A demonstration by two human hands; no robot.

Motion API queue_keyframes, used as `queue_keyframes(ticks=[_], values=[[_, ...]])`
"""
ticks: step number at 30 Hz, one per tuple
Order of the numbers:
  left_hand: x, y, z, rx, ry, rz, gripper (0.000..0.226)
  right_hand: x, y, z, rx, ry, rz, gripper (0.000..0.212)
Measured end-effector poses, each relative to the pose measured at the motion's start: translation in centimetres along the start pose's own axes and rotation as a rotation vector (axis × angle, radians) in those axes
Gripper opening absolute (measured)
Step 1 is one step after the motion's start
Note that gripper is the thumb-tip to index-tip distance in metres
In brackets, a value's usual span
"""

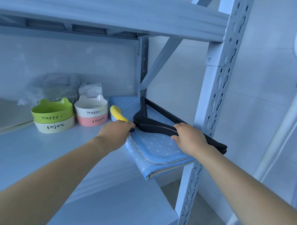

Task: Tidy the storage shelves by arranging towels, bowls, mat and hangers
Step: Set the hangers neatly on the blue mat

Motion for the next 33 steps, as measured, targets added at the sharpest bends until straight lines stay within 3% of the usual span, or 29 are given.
queue_keyframes(ticks=[12, 20, 24, 27, 33], values=[[0.0, 2.4, 0.6, -0.073, 0.047, -0.072, 0.034, -0.8, -0.2, 0.8, -0.028, 0.007, -0.012, 0.021], [2.5, 5.5, -6.9, 0.056, -0.026, -0.2, 0.032, 1.4, 1.4, -0.3, -0.053, 0.122, 0.03, 0.035], [4.0, 4.1, -11.5, 0.118, -0.054, -0.125, 0.035, 3.1, 1.7, -1.1, -0.087, 0.218, 0.042, 0.024], [5.2, 2.5, -12.3, 0.093, 0.055, -0.042, 0.045, 3.7, 1.7, -0.9, -0.043, 0.287, 0.04, 0.007], [7.1, 1.2, -12.2, 0.16, 0.095, -0.046, 0.055, 3.6, 1.2, -0.6, 0.003, 0.339, -0.015, 0.034]])
Point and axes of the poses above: each hand's wrist, its own x-axis away from the middle knuckle, its own y-axis out of the back of the hand, z = x × y, the point moved 10 cm from there along -x, towards the middle knuckle, and after that the axes turned 5 degrees about -z, right-handed, at the moved point
